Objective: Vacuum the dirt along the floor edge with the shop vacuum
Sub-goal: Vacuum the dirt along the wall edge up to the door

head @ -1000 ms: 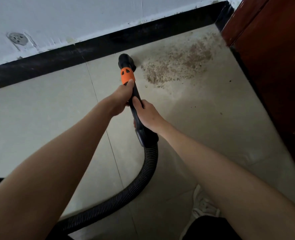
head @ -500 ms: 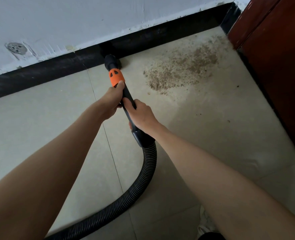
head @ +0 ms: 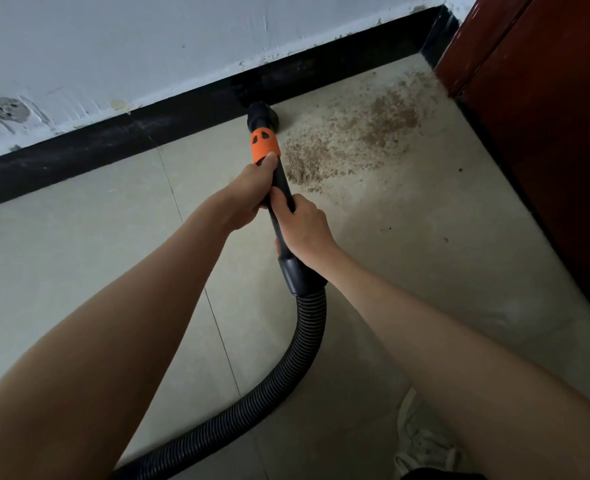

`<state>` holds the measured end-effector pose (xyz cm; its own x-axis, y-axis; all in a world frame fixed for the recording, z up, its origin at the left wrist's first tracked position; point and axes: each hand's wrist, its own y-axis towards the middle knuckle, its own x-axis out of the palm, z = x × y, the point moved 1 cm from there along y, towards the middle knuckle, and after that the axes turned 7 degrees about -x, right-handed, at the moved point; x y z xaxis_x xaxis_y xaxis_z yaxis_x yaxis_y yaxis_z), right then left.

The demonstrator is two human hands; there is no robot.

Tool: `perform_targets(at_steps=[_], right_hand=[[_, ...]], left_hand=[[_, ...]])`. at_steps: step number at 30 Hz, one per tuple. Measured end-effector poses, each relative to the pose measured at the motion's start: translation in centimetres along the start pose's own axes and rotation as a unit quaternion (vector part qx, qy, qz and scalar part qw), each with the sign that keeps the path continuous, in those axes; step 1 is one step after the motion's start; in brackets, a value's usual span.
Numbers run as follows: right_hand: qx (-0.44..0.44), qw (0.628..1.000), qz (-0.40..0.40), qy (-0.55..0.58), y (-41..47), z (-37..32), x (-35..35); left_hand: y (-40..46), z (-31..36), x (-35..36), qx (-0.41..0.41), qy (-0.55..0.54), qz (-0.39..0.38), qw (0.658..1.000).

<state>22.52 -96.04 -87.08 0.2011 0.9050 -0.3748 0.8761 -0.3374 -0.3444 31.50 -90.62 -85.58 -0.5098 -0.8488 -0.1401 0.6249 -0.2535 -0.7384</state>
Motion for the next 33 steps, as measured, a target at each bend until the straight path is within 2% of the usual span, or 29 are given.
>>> perform_targets(at_steps=[12,22,33], right_hand=[[0.034,0.998,-0.011,-0.043,-6.5,1.1,-1.0],[0.064,0.997,-0.007,-0.049,-11.6,3.0,-1.9],[0.054,0.998,0.004,-0.036,-13.0,3.3,-2.4]], left_hand=[[-4.0,-4.2,1.6,-0.003,-0.008,-0.055,0.998],[-7.2,-7.7,3.7,-0.006,0.006,-0.068,0.998],[-8.1,-8.4,4.6,-0.004,0.008,-0.063,0.998]])
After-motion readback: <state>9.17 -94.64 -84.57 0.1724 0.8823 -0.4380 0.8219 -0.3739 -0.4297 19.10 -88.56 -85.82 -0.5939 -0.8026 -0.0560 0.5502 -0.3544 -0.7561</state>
